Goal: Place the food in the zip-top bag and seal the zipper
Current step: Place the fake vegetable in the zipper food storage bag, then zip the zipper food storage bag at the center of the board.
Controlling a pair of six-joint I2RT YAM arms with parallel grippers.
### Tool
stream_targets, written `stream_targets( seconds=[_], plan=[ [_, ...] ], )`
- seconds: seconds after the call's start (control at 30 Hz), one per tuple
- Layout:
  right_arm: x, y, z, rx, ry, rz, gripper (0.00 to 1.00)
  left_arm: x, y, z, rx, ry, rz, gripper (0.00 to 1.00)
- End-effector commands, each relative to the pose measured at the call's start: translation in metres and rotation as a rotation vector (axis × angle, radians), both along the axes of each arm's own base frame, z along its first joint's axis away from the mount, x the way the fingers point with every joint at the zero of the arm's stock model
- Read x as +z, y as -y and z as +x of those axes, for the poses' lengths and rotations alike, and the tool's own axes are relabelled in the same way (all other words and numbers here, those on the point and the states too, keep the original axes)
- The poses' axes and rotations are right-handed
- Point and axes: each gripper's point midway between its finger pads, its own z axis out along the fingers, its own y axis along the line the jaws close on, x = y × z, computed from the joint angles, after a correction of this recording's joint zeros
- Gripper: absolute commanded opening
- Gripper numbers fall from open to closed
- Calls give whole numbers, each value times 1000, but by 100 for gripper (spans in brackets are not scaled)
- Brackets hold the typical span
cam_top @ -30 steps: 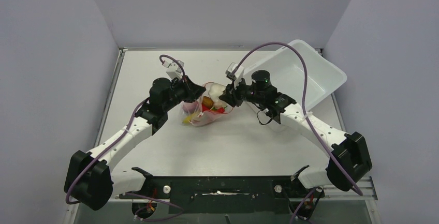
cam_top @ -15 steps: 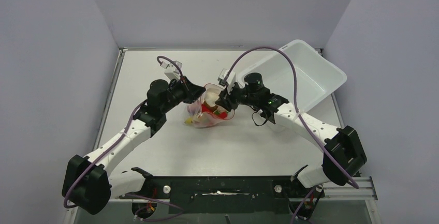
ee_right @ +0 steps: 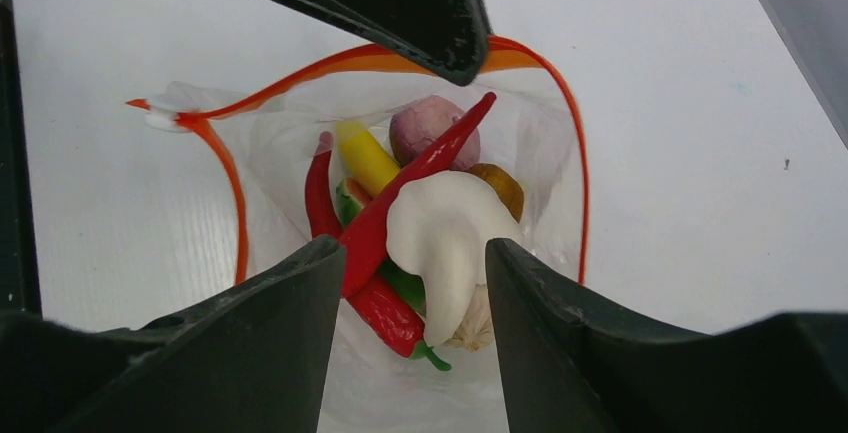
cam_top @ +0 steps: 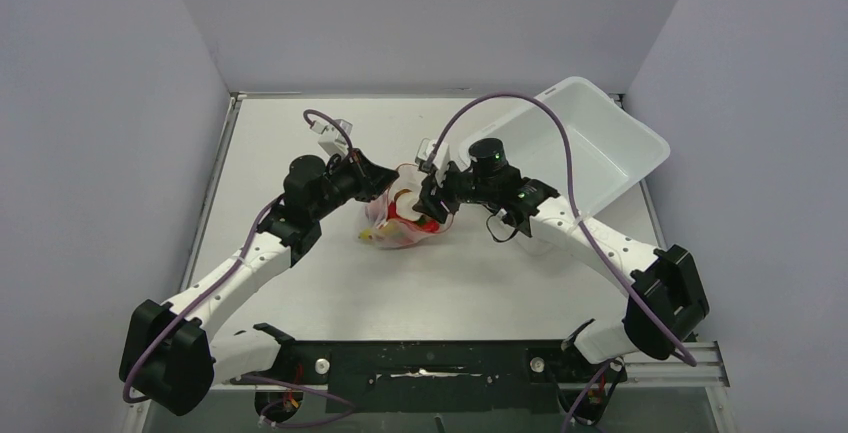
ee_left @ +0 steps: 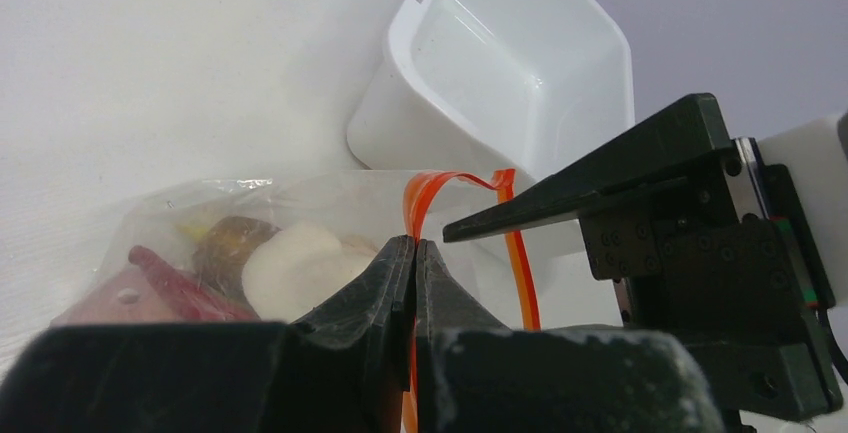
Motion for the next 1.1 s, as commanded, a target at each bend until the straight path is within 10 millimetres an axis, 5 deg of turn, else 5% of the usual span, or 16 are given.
stream_targets(
  seconds=[0.0,0.2,0.63,0.83,0.97,1.07],
  plan=[
    [43,-14,-28,150,95,55,56,32,3,-1,-21,99,-65,0],
    [42,-16,-47,224,123,46,62,32,4,-2,-28,99,-68,0],
    [25,-38,-53,265,92,-8,62,34,5,-2,-30,108,-72,0],
    [21,-47,-53,267,90,-17,46,36,4,-3,-31,113,-74,0],
    [27,-49,-47,229,101,8,17,35,3,-7,-40,118,-64,0],
    [34,-47,-43,190,105,36,4,34,-2,-9,-31,140,-27,9]
  ],
)
